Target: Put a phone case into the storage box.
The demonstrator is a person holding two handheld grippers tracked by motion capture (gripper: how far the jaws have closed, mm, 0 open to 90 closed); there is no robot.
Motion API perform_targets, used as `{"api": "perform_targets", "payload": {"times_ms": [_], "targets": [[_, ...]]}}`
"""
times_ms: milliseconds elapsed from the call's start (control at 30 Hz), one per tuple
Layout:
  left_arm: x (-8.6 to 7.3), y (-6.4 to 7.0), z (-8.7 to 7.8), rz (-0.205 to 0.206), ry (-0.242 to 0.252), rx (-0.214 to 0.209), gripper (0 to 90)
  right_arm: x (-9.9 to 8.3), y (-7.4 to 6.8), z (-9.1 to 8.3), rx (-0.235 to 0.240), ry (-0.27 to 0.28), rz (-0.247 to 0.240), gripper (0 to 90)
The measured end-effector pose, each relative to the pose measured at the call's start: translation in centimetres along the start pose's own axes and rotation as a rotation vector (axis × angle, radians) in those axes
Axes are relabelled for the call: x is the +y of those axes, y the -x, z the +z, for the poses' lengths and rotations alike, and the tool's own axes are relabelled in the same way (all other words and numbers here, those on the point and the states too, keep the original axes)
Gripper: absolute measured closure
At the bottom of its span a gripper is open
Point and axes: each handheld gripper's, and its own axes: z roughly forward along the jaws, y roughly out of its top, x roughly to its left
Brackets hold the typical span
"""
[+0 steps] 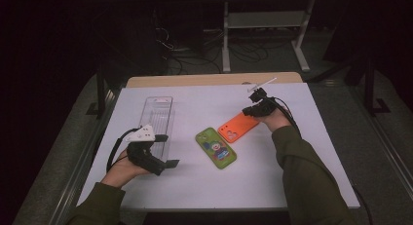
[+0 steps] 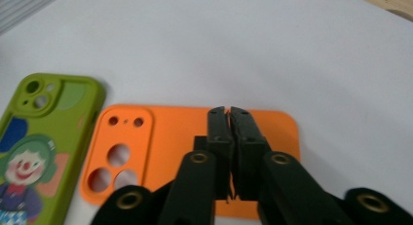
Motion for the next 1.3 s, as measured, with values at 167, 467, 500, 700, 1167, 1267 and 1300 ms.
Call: {"api": "perform_targets", "payload": {"times_ms": [167,467,500,700,1167,1267,1300], "targets": [[0.0,0.0,0.0,-0.002,0.001,0.0,0.0,1.3,1.1,1.6,-0.026,-0.031,0.01,88.8],[0.0,-0.2,-0.2,-0.001,0.007,-0.001,0.0,2.9,2.7,4.4,-0.074,-0.11,-0.005,88.9],[0.0,-0.2,-0.2,0.0,0.006,-0.001,0.0,3.2,2.9,4.9,-0.082,-0.115,-0.006,88.9],[-0.1,-0.2,-0.1,-0.004,0.007,-0.002,0.0,3.4,3.1,5.8,-0.102,-0.156,-0.008,88.9],[-0.1,-0.2,0.1,-0.001,-0.009,-0.004,0.0,2.8,3.5,5.8,-0.098,-0.224,-0.024,89.0],[-0.1,-0.2,0.1,-0.001,-0.009,-0.004,0.0,2.5,3.4,5.4,-0.1,-0.258,-0.057,89.0],[-0.1,-0.2,0.1,-0.001,-0.009,-0.004,0.0,2.5,3.4,5.4,-0.1,-0.258,-0.057,89.0]]}}
